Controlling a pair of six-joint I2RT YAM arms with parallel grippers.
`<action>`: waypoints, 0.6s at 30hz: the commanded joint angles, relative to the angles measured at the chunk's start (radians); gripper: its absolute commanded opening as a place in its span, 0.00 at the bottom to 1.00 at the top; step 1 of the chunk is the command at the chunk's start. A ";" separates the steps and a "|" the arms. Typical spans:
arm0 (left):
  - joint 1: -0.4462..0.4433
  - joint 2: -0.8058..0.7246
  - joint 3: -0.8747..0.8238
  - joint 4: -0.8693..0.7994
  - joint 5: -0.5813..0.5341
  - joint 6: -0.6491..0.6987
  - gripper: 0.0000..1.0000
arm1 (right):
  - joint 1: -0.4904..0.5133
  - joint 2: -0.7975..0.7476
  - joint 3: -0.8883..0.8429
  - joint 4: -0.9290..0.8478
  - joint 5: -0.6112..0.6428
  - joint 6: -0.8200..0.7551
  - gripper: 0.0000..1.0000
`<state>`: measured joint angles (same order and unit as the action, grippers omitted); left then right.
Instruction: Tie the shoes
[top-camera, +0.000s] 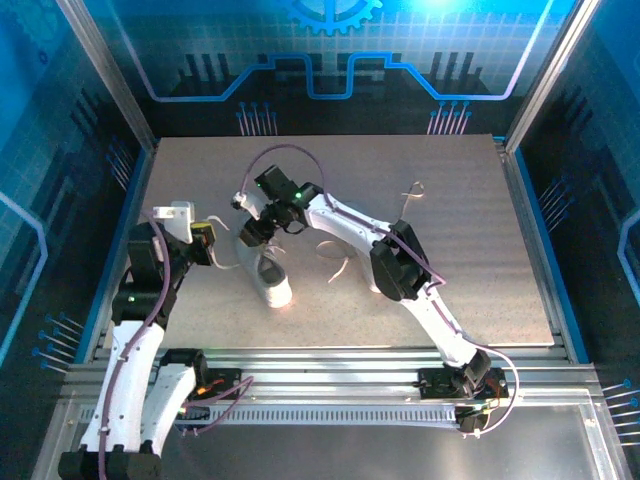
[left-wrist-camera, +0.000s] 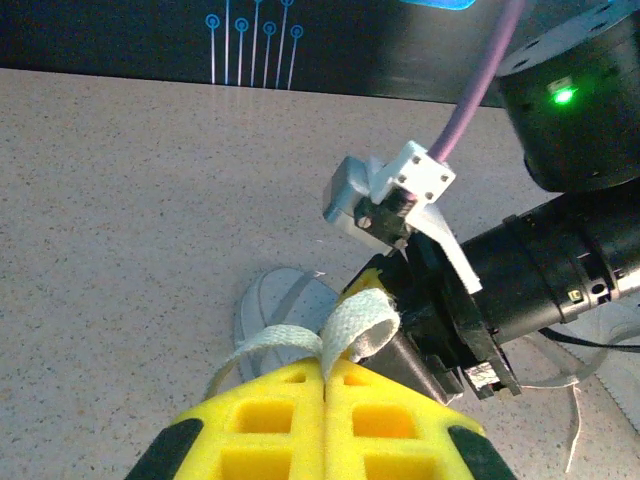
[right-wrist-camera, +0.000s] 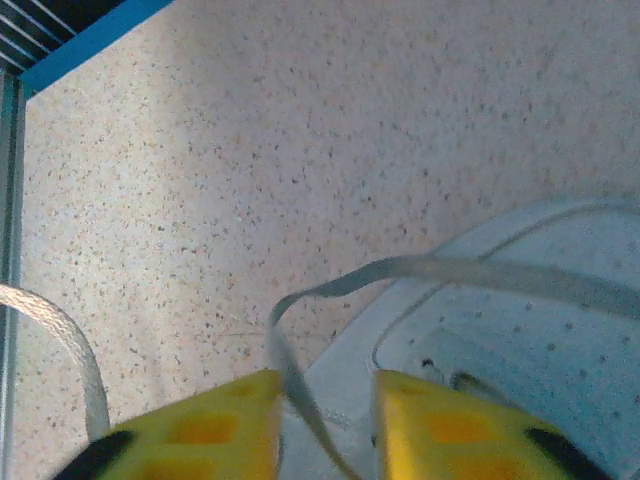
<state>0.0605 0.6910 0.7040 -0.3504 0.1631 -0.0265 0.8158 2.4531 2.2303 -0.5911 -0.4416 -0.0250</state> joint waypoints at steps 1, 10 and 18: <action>-0.002 0.015 -0.009 0.052 0.035 -0.022 0.00 | -0.020 -0.033 0.052 -0.002 -0.043 0.011 0.42; -0.002 0.204 0.079 0.100 0.172 -0.008 0.00 | -0.132 -0.210 -0.160 0.111 0.029 0.187 0.52; -0.008 0.437 0.200 0.129 0.260 -0.016 0.00 | -0.190 -0.247 -0.459 0.289 -0.065 0.331 0.53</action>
<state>0.0605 1.0775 0.8486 -0.2535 0.3542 -0.0277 0.6121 2.1963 1.8477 -0.3801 -0.4370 0.2337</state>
